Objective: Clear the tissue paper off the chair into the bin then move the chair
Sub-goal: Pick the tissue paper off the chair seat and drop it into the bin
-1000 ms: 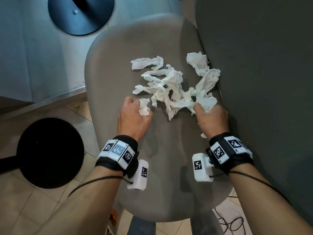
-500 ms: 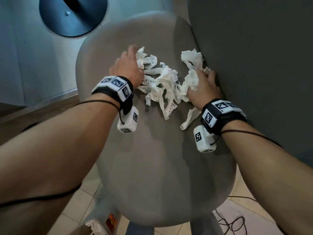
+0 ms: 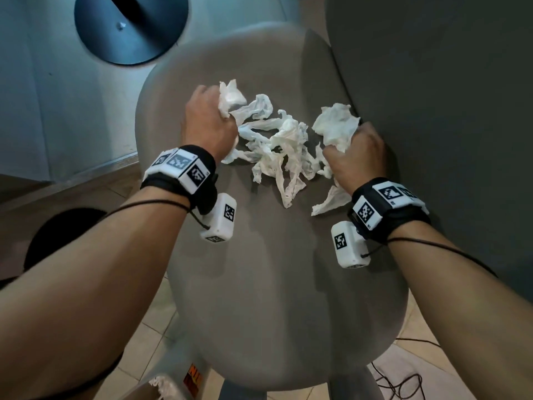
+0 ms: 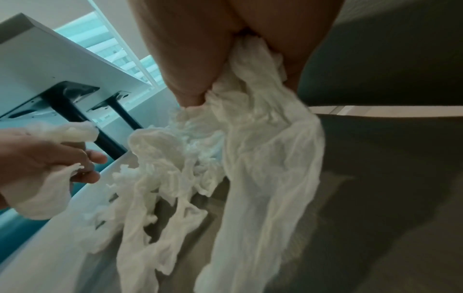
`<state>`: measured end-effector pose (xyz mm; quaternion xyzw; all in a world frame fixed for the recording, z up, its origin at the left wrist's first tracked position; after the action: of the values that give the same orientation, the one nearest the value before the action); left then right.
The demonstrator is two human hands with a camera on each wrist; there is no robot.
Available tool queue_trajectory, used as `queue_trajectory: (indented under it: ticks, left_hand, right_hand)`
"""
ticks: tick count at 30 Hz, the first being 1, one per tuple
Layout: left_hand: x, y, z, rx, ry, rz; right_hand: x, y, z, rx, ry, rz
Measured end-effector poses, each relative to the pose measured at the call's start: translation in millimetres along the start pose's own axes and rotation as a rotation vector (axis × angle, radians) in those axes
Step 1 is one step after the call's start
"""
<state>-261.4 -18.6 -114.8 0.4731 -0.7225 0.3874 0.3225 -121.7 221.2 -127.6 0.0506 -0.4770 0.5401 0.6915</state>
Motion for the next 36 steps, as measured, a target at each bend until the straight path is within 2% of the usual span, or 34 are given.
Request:
queue_trajectory:
  ticks: [3,6,9,12,15,20,25,28,32,36]
  left_hand:
    - [-13.1,-3.9,-13.5,-0.054,-0.057,0.092]
    - [-39.2,-1.6,-29.5,-0.117,0.092,0.289]
    - [-56.0,1.5,-32.0,-0.120,0.201,0.365]
    - [-59.0,1.7,-24.6,-0.048,0.196,0.335]
    - [-52.7,-1.2,-15.1,0.007,0.135,0.280]
    - [-23.2,-24.6,-7.8,0.046,-0.096,0.124]
    - [-5.7,-63.4,14.2,0.183,-0.498,0.018]
    - [-6.8,-87.6,16.3,0.167,-0.601,0.010]
    - [-23.9,-128.3,18.2,0.229,-0.728,0.075]
    - [-36.0,-168.4,11.3,0.222,-0.801,0.086]
  right_hand:
    - [-2.0,11.7,14.5,0.068,-0.028,0.016]
    - [-17.8,24.5,17.5,0.134,-0.089,0.105]
    - [-32.4,28.1,6.9,0.129,-0.131,0.181]
    - [-29.9,24.7,1.2,0.124,-0.210,0.117]
    - [-28.4,15.7,-2.1,0.098,-0.157,0.098]
    - [-20.6,-0.3,-18.5,-0.117,0.014,0.073]
    - [-7.8,-28.5,-23.4,-0.216,0.261,0.107]
    - [-9.1,-42.9,-36.7,-0.239,0.386,0.105]
    - [-21.0,-61.4,-47.3,-0.167,0.812,0.147]
    - [-28.3,-78.9,-49.8,-0.139,0.879,0.247]
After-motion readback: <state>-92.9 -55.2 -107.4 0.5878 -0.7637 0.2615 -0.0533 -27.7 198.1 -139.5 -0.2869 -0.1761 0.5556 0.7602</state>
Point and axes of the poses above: each hand's wrist, its own y-axis towards the middle knuckle, its own x-axis out of the back of the hand, z = x × y, the point moved 9 cm from there along y, towards the middle knuckle, and after that the axes turned 12 degrees about z, right-handed, at the moved point
